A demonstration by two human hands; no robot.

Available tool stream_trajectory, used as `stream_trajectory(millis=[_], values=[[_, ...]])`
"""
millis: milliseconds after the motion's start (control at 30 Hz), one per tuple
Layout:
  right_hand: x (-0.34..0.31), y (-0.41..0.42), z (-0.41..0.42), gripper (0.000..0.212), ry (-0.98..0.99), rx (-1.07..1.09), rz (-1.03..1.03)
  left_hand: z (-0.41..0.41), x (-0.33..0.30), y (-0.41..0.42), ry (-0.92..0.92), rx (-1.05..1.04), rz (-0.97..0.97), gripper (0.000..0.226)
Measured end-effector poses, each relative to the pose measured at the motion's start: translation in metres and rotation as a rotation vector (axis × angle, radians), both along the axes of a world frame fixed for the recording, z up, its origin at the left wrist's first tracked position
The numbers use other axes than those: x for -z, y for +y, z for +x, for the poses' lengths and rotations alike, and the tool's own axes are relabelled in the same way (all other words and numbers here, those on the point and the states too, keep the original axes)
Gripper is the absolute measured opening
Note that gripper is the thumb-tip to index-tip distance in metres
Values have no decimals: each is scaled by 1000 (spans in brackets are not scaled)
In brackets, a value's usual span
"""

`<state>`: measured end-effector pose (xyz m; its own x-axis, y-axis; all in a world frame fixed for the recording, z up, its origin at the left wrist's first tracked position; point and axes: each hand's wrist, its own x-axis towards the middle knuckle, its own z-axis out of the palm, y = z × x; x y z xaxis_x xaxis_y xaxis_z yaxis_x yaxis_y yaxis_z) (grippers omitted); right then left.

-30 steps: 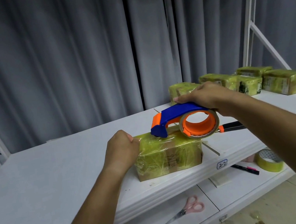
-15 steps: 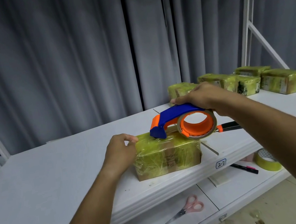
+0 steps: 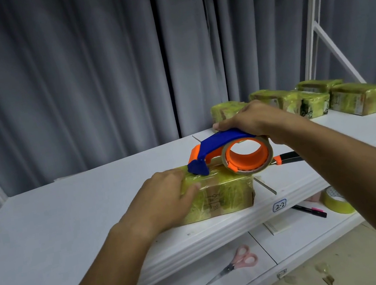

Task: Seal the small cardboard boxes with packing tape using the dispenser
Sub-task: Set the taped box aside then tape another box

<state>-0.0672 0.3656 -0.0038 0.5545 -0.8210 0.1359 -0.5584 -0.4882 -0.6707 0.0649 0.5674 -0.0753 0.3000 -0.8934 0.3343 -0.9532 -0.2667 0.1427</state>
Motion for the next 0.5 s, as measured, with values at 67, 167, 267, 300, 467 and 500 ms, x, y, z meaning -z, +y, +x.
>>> stream_trajectory(millis=[67, 167, 267, 300, 467, 500], values=[[0, 0, 0, 48, -4, 3, -5, 0, 1, 1, 2, 23, 26, 39], [-1, 1, -1, 48, -5, 4, -18, 5, 8, -1, 23, 23, 13, 48], [0, 0, -1, 48, -23, 3, -7, 11, 15, -2, 81, 38, -19, 59], [1, 0, -2, 48, -25, 0, -2, 13, 16, -3, 92, 43, -32, 61], [-2, 0, -5, 49, -33, -26, 47, 21, 20, -4, 118, 65, -67, 56], [-3, -1, -6, 49, -22, -34, 48, 22, 21, -4, 124, 61, -76, 59]])
